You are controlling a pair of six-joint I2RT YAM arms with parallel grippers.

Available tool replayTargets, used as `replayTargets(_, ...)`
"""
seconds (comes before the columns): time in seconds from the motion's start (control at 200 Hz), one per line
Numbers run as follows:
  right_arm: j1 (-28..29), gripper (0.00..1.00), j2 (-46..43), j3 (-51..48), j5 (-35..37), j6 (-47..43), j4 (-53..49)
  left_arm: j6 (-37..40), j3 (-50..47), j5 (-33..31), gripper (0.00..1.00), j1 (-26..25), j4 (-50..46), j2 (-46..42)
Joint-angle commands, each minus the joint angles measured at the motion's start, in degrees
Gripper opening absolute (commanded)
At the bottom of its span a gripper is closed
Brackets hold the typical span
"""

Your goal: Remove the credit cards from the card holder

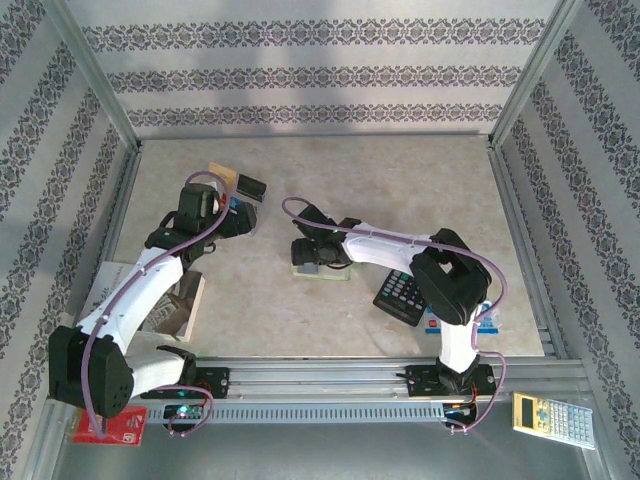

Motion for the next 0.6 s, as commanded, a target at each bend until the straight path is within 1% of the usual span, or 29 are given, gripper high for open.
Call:
replayTargets(0.0, 0.2, 0.83, 2.4, 1.6, 1.3, -0.4, -4.1, -1.4, 0.1, 4.7, 1.0, 1.7, 1.7, 1.1)
replayTargets(0.11, 0.2, 0.8, 4.8, 2.7, 0.5, -1.1, -5.8, -2.7, -0.4, 6.1, 1.0, 2.8, 2.7, 1.4)
replayTargets(0.22, 0.1, 0.79, 6.3, 3.4, 1.6, -1.2, -7.8, -3.5, -0.9, 8.2, 1.0, 3.5, 4.4, 1.4)
replayTargets(0.445, -0.4, 0.78, 9.2, 3.7, 2.9, -1.1, -11.0, -3.6, -1.3, 9.9, 1.0, 3.6, 5.4, 2.2)
replayTargets(0.595, -0.6, 0.75, 10.6, 3.7, 2.8, -0.9, -12.1, -3.6, -1.3, 10.7, 0.99, 3.6, 5.2, 2.7)
